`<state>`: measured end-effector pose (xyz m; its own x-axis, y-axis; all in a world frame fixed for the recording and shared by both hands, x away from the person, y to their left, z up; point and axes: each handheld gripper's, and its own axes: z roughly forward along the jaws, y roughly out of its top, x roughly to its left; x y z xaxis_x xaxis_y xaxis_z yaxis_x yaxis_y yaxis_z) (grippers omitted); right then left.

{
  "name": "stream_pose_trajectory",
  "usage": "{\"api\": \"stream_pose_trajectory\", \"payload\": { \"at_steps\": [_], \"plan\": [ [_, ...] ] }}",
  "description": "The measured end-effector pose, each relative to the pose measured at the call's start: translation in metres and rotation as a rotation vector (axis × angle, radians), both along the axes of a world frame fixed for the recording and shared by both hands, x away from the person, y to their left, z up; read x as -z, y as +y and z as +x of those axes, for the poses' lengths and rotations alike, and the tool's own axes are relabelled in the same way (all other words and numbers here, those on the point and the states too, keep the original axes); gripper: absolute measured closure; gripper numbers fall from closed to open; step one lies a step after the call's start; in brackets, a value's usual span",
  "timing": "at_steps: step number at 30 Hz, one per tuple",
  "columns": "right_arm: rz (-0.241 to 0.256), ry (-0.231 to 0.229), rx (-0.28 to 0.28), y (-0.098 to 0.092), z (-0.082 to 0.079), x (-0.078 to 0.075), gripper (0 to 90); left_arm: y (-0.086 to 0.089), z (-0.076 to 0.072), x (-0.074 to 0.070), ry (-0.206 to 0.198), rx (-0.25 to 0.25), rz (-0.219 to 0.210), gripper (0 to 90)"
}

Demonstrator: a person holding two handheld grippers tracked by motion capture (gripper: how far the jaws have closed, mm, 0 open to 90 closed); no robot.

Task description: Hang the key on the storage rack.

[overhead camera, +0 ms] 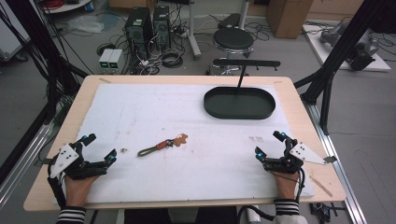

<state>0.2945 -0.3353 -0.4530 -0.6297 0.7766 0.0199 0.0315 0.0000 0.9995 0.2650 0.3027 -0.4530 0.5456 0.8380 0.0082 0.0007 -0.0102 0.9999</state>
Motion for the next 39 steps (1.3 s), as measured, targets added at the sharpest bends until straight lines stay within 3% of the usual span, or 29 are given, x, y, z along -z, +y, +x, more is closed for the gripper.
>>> {"api": "stream_pose_trajectory", "payload": {
  "at_steps": [10,23,26,32,39],
  "plan": [
    [-0.008,-0.013,0.000,0.000,0.000,0.000,1.0,-0.001,-0.001,0.000,-0.009,-0.006,0.009,1.7],
    [-0.014,-0.011,0.003,0.001,0.000,0.000,1.0,0.001,0.001,0.000,0.004,-0.013,-0.016,1.7],
    [-0.011,-0.006,0.001,0.001,-0.001,0.000,1.0,0.002,0.003,-0.003,0.011,0.013,0.003,1.7],
    [-0.015,-0.013,0.005,0.001,-0.001,0.000,1.0,0.001,0.009,-0.016,0.016,0.109,0.047,1.7],
    [-0.011,-0.009,0.001,0.001,-0.001,0.000,1.0,-0.007,0.024,-0.042,0.082,0.182,0.160,1.7]
  ]
}}
